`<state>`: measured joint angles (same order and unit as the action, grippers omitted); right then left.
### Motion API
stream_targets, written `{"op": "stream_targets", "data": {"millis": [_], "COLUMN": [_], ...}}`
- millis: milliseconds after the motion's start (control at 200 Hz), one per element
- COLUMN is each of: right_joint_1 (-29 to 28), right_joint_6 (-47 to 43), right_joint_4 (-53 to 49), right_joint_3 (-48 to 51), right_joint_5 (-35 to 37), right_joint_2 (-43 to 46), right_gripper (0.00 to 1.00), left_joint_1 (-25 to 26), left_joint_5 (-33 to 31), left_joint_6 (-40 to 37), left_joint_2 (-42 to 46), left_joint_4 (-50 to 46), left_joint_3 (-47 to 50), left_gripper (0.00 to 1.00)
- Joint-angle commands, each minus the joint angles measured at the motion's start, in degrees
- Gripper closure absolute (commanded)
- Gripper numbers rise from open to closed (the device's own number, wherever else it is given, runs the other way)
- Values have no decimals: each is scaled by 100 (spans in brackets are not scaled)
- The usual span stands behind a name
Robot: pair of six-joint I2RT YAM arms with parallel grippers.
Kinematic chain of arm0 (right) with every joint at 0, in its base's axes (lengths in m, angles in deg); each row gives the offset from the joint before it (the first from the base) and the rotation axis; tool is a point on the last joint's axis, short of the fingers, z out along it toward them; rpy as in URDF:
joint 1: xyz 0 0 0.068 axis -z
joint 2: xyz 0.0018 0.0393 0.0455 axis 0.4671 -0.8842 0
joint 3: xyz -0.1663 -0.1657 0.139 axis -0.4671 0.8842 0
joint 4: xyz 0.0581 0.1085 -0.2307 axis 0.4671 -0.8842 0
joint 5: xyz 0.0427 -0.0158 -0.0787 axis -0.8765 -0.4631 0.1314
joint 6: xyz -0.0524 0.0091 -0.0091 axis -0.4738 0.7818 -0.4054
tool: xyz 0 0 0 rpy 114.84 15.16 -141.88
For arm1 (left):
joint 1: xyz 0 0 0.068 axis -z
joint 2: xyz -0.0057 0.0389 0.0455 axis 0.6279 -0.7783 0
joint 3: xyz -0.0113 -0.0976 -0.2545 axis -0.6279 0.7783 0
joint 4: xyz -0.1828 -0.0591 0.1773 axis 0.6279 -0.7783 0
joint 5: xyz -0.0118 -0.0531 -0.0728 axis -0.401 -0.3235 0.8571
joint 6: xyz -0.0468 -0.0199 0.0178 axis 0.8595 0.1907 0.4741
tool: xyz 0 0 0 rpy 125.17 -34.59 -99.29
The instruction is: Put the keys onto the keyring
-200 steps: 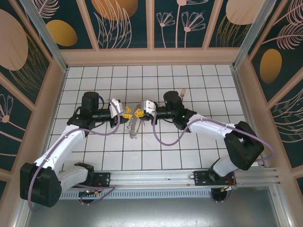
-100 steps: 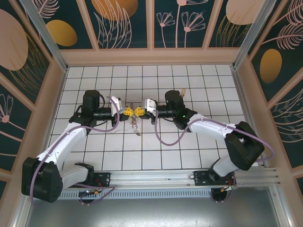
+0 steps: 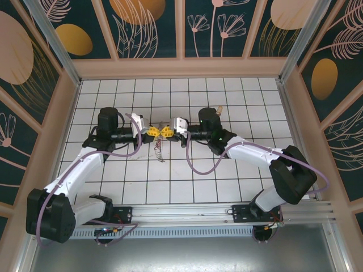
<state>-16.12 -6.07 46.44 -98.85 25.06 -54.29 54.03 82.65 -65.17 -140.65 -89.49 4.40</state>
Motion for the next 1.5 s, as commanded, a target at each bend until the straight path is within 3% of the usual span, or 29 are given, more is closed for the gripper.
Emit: {"op": "stream_targets", "data": {"millis": [0,180,335,501,551,601,901,991,1201,1341,1492], "right_joint_1": [-95,-42,-24,-24,-24,-24,-33,-42,-35,-8,20], "right_joint_6": [-41,-67,-99,-126,-138,-141,-127,-104,-67,-206,-276], "right_joint_4": [-4,-126,-241,-347,-357,-373,-383,-386,-392,-481,-667], "right_joint_3": [53,106,56,-34,-43,-56,-116,-136,-129,60,65], "right_joint_5": [66,130,62,-8,-7,-7,-33,9,19,77,82], "right_joint_2": [120,227,244,178,169,161,142,163,178,278,295], "right_gripper": [84,83,100,100,100,100,100,100,100,80,78], "left_joint_1": [76,82,82,71,77,79,78,79,82,85,69], "left_joint_5": [352,350,371,483,603,690,675,619,178,70,256], "left_joint_6": [135,57,13,-45,-128,-276,-440,-488,-552,-387,-355], "left_joint_2": [206,230,232,243,233,203,65,56,179,464,440], "left_joint_4": [589,631,636,577,437,246,-82,-134,-204,224,291], "left_joint_3": [1,155,207,226,178,117,29,20,18,186,162], "left_gripper": [100,100,100,100,82,79,86,100,100,100,100]}}
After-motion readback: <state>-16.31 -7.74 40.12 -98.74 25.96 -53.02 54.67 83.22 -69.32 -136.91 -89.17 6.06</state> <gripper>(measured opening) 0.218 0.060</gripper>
